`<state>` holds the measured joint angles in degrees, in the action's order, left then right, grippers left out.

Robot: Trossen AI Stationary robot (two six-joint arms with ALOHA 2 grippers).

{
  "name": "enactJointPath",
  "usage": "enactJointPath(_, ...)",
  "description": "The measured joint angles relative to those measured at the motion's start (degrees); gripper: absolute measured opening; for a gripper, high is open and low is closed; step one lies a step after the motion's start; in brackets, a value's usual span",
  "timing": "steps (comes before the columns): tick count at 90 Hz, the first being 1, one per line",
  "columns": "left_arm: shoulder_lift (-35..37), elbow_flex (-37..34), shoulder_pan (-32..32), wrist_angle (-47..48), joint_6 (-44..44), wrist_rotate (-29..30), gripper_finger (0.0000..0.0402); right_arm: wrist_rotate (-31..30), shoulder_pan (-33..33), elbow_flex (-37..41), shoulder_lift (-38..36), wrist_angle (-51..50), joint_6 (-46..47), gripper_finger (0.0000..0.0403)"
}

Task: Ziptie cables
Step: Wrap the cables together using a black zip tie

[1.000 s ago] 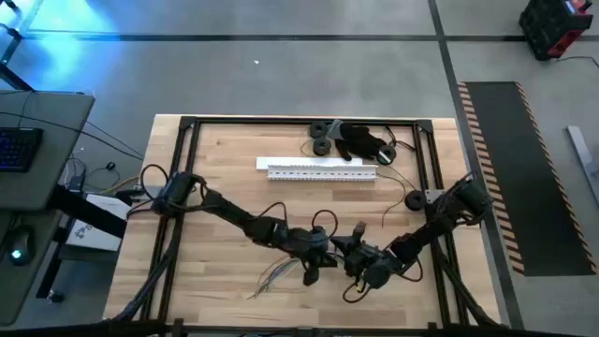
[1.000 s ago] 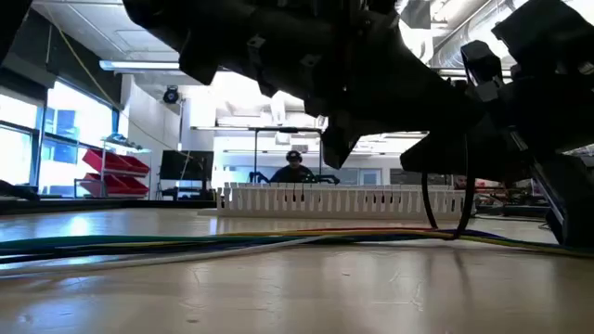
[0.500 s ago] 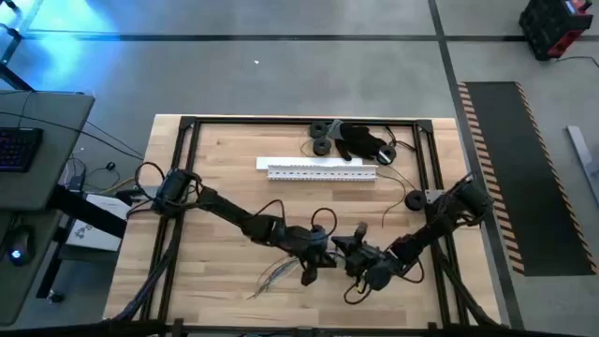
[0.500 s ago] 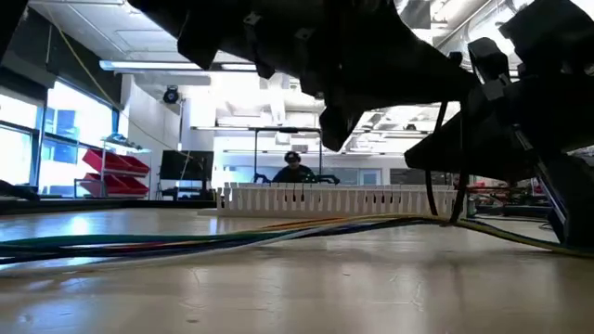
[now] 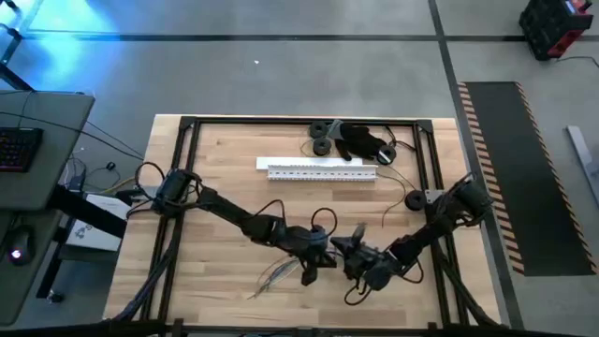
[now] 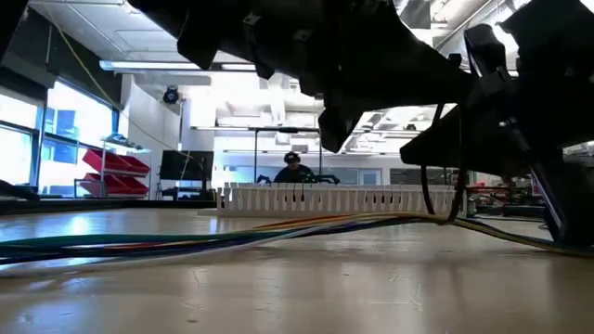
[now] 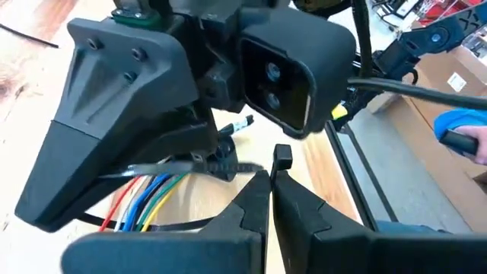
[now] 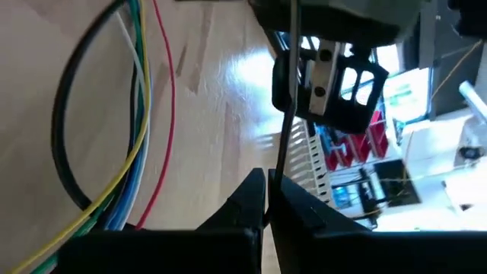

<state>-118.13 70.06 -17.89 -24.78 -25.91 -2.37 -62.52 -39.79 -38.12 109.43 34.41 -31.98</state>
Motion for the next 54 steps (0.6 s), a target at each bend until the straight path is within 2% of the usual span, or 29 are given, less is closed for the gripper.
enactJointPath(10,0.00,0.00,0.02,-0.02,0.00,0.02,0.0000,-1.67,0.13,-0.21,0.02,-0.18,-0.33,0.0000)
enactJointPath(21,0.00,0.00,-0.15,0.04,-0.02,0.02,0.0000,-4.82,0.26,-0.25,-0.01,-3.42,4.52,0.0000)
enactJointPath(32,0.00,0.00,-0.39,0.12,-0.07,0.02,0.0000,-5.15,0.33,-0.28,-0.11,-5.25,9.03,0.0000)
enactJointPath(54,0.00,-0.02,-0.39,1.67,-0.51,-0.02,0.0000,-5.42,-0.04,-0.28,-0.11,-5.02,9.20,0.0000)
